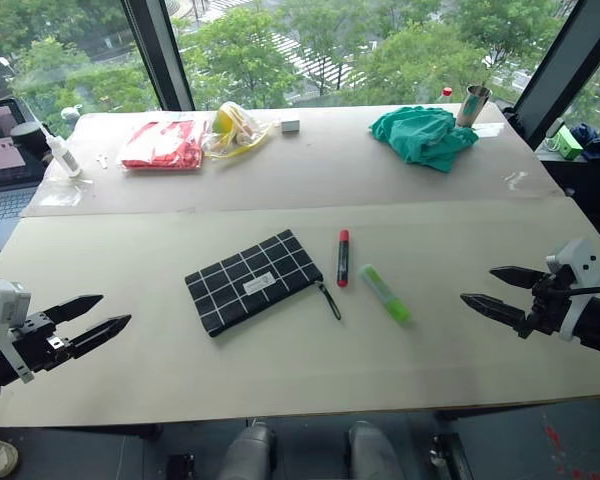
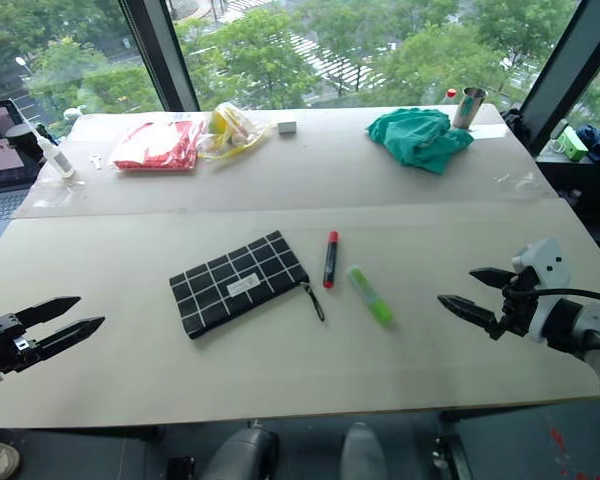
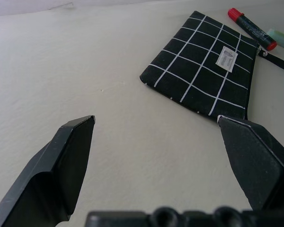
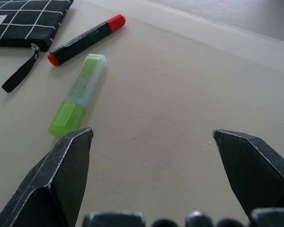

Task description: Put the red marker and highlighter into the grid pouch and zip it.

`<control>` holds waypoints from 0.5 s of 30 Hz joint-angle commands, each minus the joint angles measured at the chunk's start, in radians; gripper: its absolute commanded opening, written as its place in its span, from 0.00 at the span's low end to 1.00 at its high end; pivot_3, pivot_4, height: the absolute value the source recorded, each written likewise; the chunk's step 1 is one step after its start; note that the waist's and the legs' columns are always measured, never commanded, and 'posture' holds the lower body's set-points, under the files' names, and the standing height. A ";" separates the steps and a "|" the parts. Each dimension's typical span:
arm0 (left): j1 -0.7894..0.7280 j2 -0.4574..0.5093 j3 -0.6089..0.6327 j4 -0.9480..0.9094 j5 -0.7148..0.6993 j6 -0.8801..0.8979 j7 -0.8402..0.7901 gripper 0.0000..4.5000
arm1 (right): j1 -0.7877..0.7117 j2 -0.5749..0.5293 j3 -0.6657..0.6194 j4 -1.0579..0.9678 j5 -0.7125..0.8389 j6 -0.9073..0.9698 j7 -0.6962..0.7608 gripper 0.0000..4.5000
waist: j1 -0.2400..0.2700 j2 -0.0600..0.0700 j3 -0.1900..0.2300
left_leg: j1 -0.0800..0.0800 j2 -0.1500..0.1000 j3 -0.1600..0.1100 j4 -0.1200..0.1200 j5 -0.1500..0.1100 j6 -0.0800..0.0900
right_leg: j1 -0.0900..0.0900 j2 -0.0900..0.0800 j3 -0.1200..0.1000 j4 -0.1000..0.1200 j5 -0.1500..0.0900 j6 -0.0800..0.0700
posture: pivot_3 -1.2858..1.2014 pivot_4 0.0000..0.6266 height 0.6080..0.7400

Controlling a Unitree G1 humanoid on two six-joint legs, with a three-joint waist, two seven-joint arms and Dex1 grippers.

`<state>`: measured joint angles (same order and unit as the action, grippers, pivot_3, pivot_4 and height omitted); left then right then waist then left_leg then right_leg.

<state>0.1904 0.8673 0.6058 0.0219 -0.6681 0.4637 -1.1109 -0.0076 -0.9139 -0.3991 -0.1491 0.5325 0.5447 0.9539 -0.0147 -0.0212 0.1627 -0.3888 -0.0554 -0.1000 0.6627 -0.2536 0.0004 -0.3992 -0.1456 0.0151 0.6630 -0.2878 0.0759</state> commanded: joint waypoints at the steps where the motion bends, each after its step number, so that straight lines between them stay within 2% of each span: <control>1: -0.024 0.002 0.005 0.001 -0.004 0.007 0.010 1.00 | -0.008 0.001 -0.004 -0.024 0.001 0.004 -0.010 0.99 | 0.000 0.000 0.000 | 0.000 0.000 0.000 0.000 0.000 0.000 | 0.000 0.000 0.000 0.000 0.000 0.000 | 0.52 0.24 1.00; 6: -0.058 -0.022 -0.026 -0.003 0.005 0.002 0.035 1.00 | -0.021 0.023 0.010 -0.026 0.011 0.036 -0.044 0.99 | 0.002 0.000 0.000 | 0.000 0.000 0.000 0.000 0.000 0.000 | 0.001 0.000 0.000 0.000 0.000 0.000 | 0.52 0.24 1.00; 8: -0.128 -0.057 -0.029 0.043 0.022 -0.062 0.070 1.00 | -0.057 0.031 0.024 -0.002 0.009 0.080 -0.083 0.88 | 0.004 0.000 0.000 | 0.000 0.000 0.000 0.000 0.000 0.000 | 0.001 0.000 0.000 0.000 0.000 0.000 | 0.52 0.24 1.00; 10: -0.185 -0.084 -0.056 0.091 0.088 -0.231 0.039 1.00 | -0.073 0.037 0.046 -0.028 0.032 0.090 -0.061 0.75 | 0.004 -0.001 0.000 | 0.001 0.000 0.000 0.000 0.000 -0.001 | 0.001 0.000 -0.001 0.001 0.000 0.000 | 0.52 0.24 1.00; 15: -0.141 -0.087 -0.162 0.125 0.228 -0.522 -0.103 1.00 | -0.193 0.060 0.136 -0.080 0.076 0.132 -0.036 0.38 | -0.010 0.000 0.000 | 0.001 0.000 0.000 0.000 0.000 -0.001 | 0.001 0.000 0.001 0.000 0.000 -0.001 | 0.52 0.24 1.00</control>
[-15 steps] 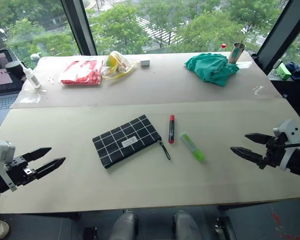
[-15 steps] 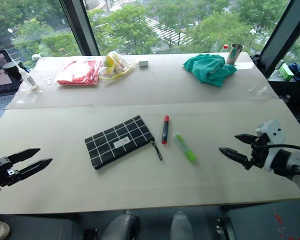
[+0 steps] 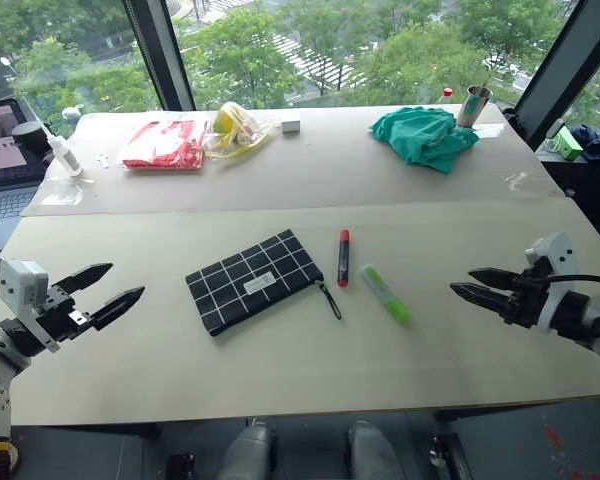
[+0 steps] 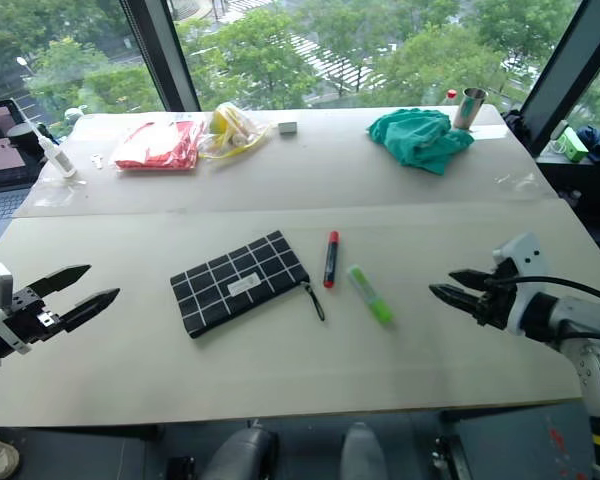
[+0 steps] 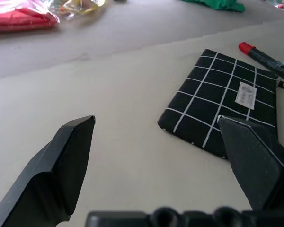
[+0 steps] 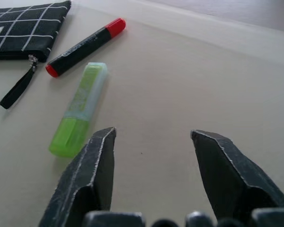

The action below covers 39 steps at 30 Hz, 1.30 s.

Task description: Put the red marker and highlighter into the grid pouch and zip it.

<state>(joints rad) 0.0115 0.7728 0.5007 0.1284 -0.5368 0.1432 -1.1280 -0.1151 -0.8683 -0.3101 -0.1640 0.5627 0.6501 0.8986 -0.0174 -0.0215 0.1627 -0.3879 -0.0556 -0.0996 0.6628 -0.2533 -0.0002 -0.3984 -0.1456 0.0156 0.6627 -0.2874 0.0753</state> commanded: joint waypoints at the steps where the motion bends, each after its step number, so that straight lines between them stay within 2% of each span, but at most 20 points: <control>1: 0.041 0.010 -0.071 0.029 0.119 -0.248 -0.097 1.00 | -0.139 0.042 0.083 -0.087 0.068 0.044 0.016 0.30 | -0.011 0.000 0.000 | 0.000 0.000 0.001 0.000 0.000 0.000 | -0.001 0.000 0.001 0.000 0.000 0.000 | 0.52 0.24 1.00; 5: 0.039 0.027 -0.117 0.062 0.165 -0.347 -0.123 1.00 | -0.286 0.141 0.241 -0.116 0.054 0.064 0.010 0.01 | -0.019 0.000 0.000 | -0.002 0.001 0.001 0.000 0.000 0.000 | -0.004 0.000 0.000 0.001 0.000 0.000 | 0.52 0.24 1.00; 7: 0.028 0.025 -0.135 0.078 0.196 -0.415 -0.121 1.00 | -0.355 0.202 0.340 -0.106 0.013 0.060 -0.001 0.01 | -0.019 0.000 0.000 | -0.002 0.001 0.000 0.000 0.000 0.000 | -0.004 0.000 -0.001 0.001 0.000 0.000 | 0.52 0.24 1.00; 10: -0.001 0.017 -0.157 0.093 0.213 -0.491 -0.118 1.00 | -0.480 0.332 0.520 -0.011 -0.132 0.008 -0.063 0.01 | -0.020 0.000 0.000 | -0.002 0.001 0.000 0.000 0.000 0.000 | -0.005 0.000 -0.001 0.001 0.000 0.000 | 0.52 0.24 1.00; 15: -0.036 0.048 -0.198 0.138 0.261 -0.596 -0.123 1.00 | -0.659 0.521 0.679 0.190 -0.283 0.007 -0.146 0.01 | -0.023 0.000 0.000 | -0.003 0.000 0.000 0.000 0.001 -0.002 | -0.007 0.000 -0.001 0.002 0.000 0.000 | 0.52 0.24 1.00; 18: -0.039 0.082 -0.243 0.196 0.333 -0.655 -0.122 1.00 | -0.716 0.572 0.746 0.311 -0.376 0.001 -0.181 0.01 | -0.026 0.000 0.000 | -0.004 0.000 -0.001 0.000 0.002 -0.003 | -0.008 0.000 -0.002 0.003 0.000 0.000 | 0.52 0.24 1.00; 22: -0.066 0.084 -0.286 0.237 0.372 -0.714 -0.090 1.00 | -0.721 0.557 0.858 0.383 -0.511 -0.070 -0.166 0.01 | -0.024 0.000 0.000 | -0.004 -0.001 -0.002 0.000 0.002 -0.003 | -0.008 0.000 -0.002 0.003 0.000 0.000 | 0.52 0.24 1.00; 27: -0.107 0.063 -0.339 0.250 0.406 -0.762 -0.044 1.00 | -0.728 0.533 0.878 0.421 -0.613 -0.116 -0.185 0.01 | -0.024 0.000 0.000 | -0.002 -0.001 -0.002 0.000 0.002 -0.003 | -0.007 0.000 -0.003 0.004 0.000 0.000 | 0.52 0.24 1.00; 31: -0.155 0.043 -0.394 0.263 0.444 -0.797 -0.015 1.00 | -0.739 0.530 0.809 0.397 -0.590 -0.099 -0.166 0.01 | -0.021 0.000 0.000 | -0.002 -0.001 -0.002 0.000 0.002 -0.003 | -0.007 0.000 -0.003 0.006 0.000 0.000 | 0.52 0.24 1.00; 39: -0.296 -0.018 -0.504 0.372 0.550 -0.914 0.071 1.00 | -0.685 0.542 0.804 0.357 -0.609 -0.083 -0.163 0.01 | -0.019 0.000 -0.001 | -0.001 -0.001 -0.002 0.000 0.002 -0.003 | -0.007 0.000 -0.003 0.008 0.000 0.000 | 0.52 0.24 1.00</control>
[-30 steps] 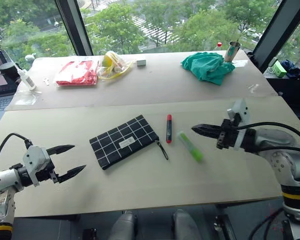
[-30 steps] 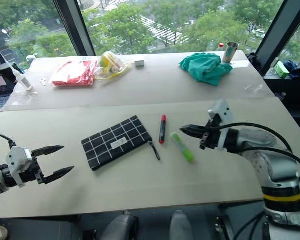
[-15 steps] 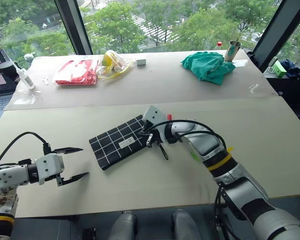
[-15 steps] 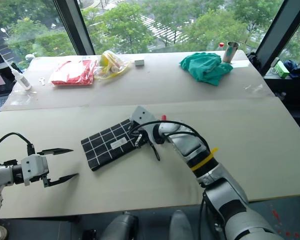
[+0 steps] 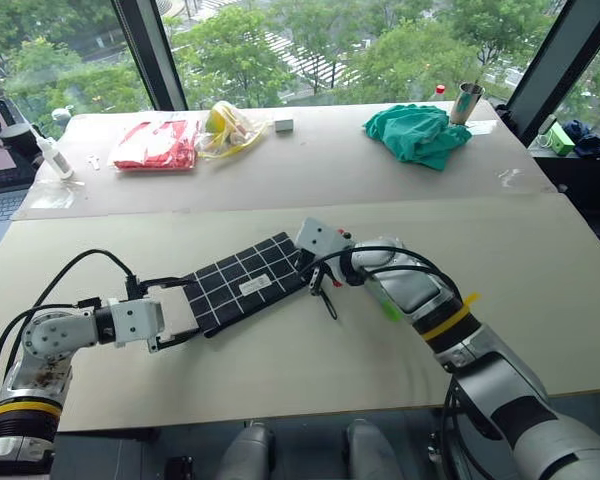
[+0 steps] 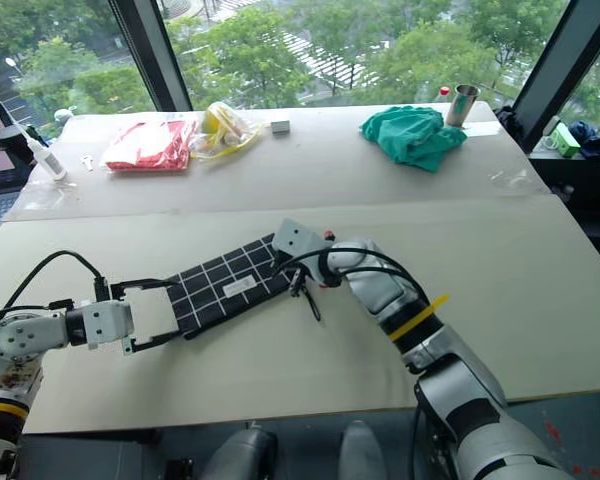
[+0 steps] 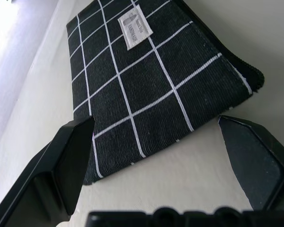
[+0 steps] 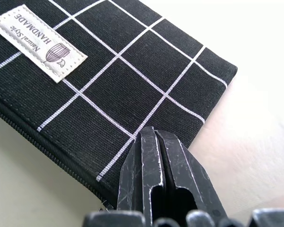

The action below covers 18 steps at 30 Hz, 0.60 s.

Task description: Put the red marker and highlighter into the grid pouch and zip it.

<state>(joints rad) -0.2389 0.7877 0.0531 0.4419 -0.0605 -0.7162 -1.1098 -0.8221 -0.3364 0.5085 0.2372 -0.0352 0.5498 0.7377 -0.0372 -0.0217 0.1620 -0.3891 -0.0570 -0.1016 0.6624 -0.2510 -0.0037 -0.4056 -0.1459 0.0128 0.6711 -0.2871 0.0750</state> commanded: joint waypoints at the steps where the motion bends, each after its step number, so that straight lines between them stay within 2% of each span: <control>1: -0.059 -0.042 -0.067 0.071 0.072 -0.063 0.053 1.00 | 0.029 0.013 -0.019 -0.053 -0.012 0.025 -0.006 0.01 | 0.002 0.000 0.000 | 0.000 0.000 0.000 0.000 0.000 0.000 | 0.000 0.000 0.000 0.000 0.000 0.000 | 0.52 0.24 1.00; 5: -0.097 -0.052 -0.100 0.121 0.078 -0.108 0.064 1.00 | 0.054 0.016 -0.042 -0.092 -0.011 0.059 -0.018 0.01 | 0.001 0.000 0.000 | 0.000 0.000 0.000 0.000 0.000 0.000 | 0.000 0.000 0.000 0.001 0.000 0.000 | 0.52 0.24 1.00; 6: -0.103 -0.051 -0.105 0.131 0.075 -0.117 0.064 0.89 | 0.059 0.015 -0.049 -0.099 -0.009 0.067 -0.021 0.00 | 0.001 0.000 0.000 | 0.000 0.000 0.000 0.000 0.000 0.000 | 0.000 0.000 0.000 0.001 0.000 0.000 | 0.52 0.24 1.00; 7: -0.104 -0.049 -0.110 0.138 0.066 -0.122 0.058 0.84 | 0.063 0.014 -0.052 -0.107 -0.010 0.073 -0.023 0.00 | 0.000 0.000 0.000 | 0.000 -0.001 -0.001 0.000 0.000 0.000 | 0.000 0.000 0.000 0.002 0.000 0.000 | 0.52 0.24 1.00; 11: -0.110 -0.043 -0.132 0.162 0.010 -0.145 0.007 0.52 | 0.078 0.000 -0.063 -0.124 -0.020 0.088 -0.026 0.00 | -0.001 0.000 0.000 | 0.000 0.000 -0.001 0.000 0.000 0.000 | 0.000 0.000 0.000 0.002 0.000 0.000 | 0.52 0.24 1.00; 13: -0.117 -0.043 -0.135 0.171 -0.015 -0.154 -0.010 0.40 | 0.081 -0.005 -0.069 -0.129 -0.023 0.091 -0.025 0.00 | -0.001 0.000 0.000 | 0.000 0.000 -0.001 0.000 0.000 0.000 | 0.000 0.000 0.000 0.002 0.000 0.000 | 0.52 0.24 1.00; 14: -0.122 -0.044 -0.139 0.175 -0.033 -0.154 -0.028 0.29 | 0.083 -0.007 -0.072 -0.134 -0.022 0.094 -0.024 0.00 | -0.001 0.000 0.000 | 0.000 0.000 -0.001 0.000 0.000 0.000 | 0.000 0.000 0.000 0.002 0.000 0.000 | 0.52 0.24 1.00; 18: -0.139 -0.049 -0.149 0.193 -0.080 -0.149 -0.079 0.01 | 0.093 -0.007 -0.076 -0.153 -0.016 0.100 -0.015 0.00 | -0.004 0.000 0.000 | 0.000 0.000 -0.001 0.000 0.000 0.000 | 0.000 0.000 0.000 0.002 0.000 0.000 | 0.52 0.24 1.00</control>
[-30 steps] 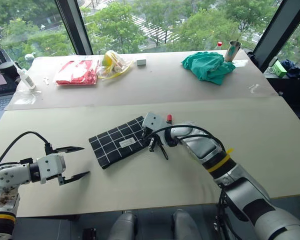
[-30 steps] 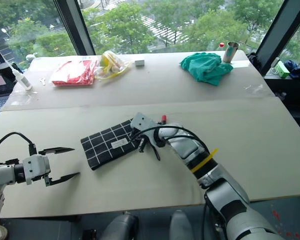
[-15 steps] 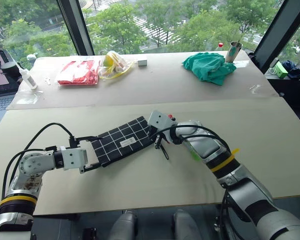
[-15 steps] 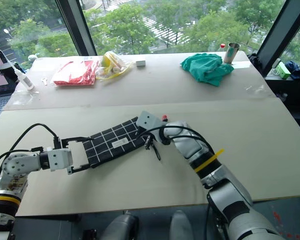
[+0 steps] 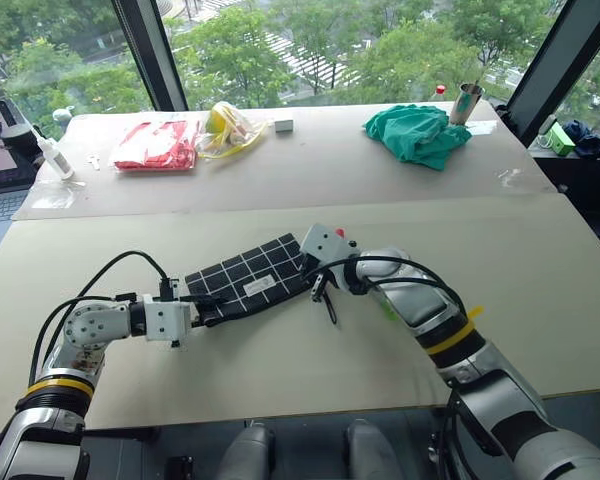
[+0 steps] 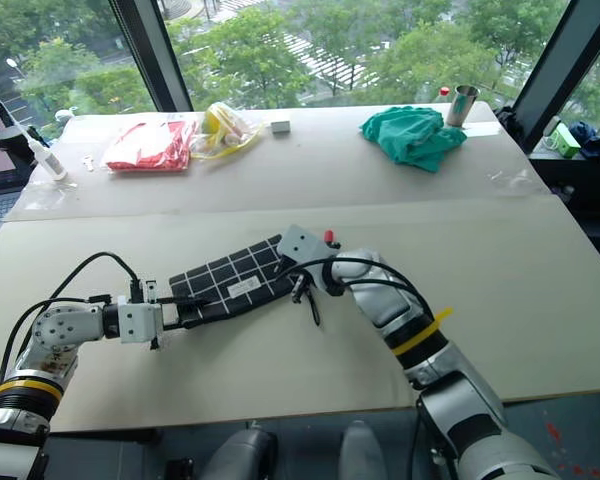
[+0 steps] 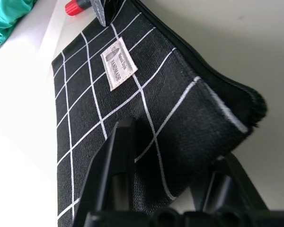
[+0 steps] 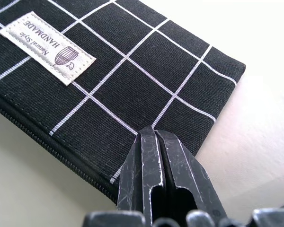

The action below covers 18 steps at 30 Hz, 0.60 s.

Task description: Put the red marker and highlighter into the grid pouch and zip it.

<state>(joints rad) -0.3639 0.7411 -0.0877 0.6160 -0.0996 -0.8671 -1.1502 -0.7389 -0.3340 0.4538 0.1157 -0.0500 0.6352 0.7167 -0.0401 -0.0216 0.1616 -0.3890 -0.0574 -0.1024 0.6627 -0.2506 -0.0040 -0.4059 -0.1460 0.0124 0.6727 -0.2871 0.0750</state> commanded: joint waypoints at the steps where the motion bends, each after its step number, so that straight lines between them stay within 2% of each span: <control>1: -0.019 -0.006 -0.007 0.025 -0.050 0.014 -0.047 0.01 | 0.012 -0.009 -0.023 -0.036 0.001 0.017 0.008 0.00 | -0.003 0.000 0.000 | 0.000 0.000 0.000 0.000 0.000 0.000 | 0.000 0.000 0.000 0.000 0.000 0.000 | 0.52 0.24 1.00; 6: -0.012 -0.045 0.018 0.002 -0.157 0.163 -0.095 0.01 | 0.033 0.034 -0.096 -0.069 0.061 0.020 -0.009 0.00 | -0.005 0.000 0.000 | 0.000 0.000 0.000 0.000 0.000 0.000 | 0.000 0.000 0.000 0.000 0.000 0.000 | 0.52 0.24 1.00; 9: 0.008 -0.049 0.021 -0.017 -0.176 0.172 -0.127 0.00 | 0.014 0.106 -0.268 -0.052 0.176 0.040 -0.060 0.17 | -0.010 0.000 0.000 | -0.001 0.000 -0.001 0.000 0.000 0.000 | 0.000 0.000 0.000 0.000 0.000 0.000 | 0.52 0.24 1.00; 12: 0.021 -0.052 0.026 -0.022 -0.175 0.180 -0.130 0.00 | 0.003 0.106 -0.343 -0.107 0.234 0.117 -0.063 0.42 | -0.012 0.000 0.000 | -0.001 0.001 -0.001 0.000 0.000 0.000 | -0.001 0.001 0.000 0.001 0.000 0.000 | 0.52 0.24 1.00; 16: 0.037 -0.057 0.039 -0.033 -0.179 0.195 -0.120 0.00 | 0.039 0.050 -0.425 -0.281 0.349 0.253 -0.035 0.73 | -0.009 0.000 0.000 | -0.001 0.001 -0.001 0.000 0.000 0.000 | -0.001 0.001 0.000 0.000 0.000 0.000 | 0.52 0.24 1.00; 18: 0.051 -0.065 0.057 -0.059 -0.203 0.223 -0.110 0.00 | 0.077 -0.016 -0.496 -0.374 0.430 0.367 -0.012 0.89 | -0.007 0.000 0.000 | -0.001 0.001 -0.001 0.000 0.000 0.000 | -0.001 0.001 0.000 0.000 0.000 0.000 | 0.52 0.24 1.00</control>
<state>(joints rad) -0.3297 0.6748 -0.0585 0.5892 -0.2765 -0.6680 -1.2680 -0.6766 -0.3122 0.0299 -0.1617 0.3091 0.9211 0.6878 -0.0469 -0.0217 0.1617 -0.3907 -0.0564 -0.1033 0.6628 -0.2509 -0.0034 -0.4066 -0.1454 0.0122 0.6728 -0.2871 0.0750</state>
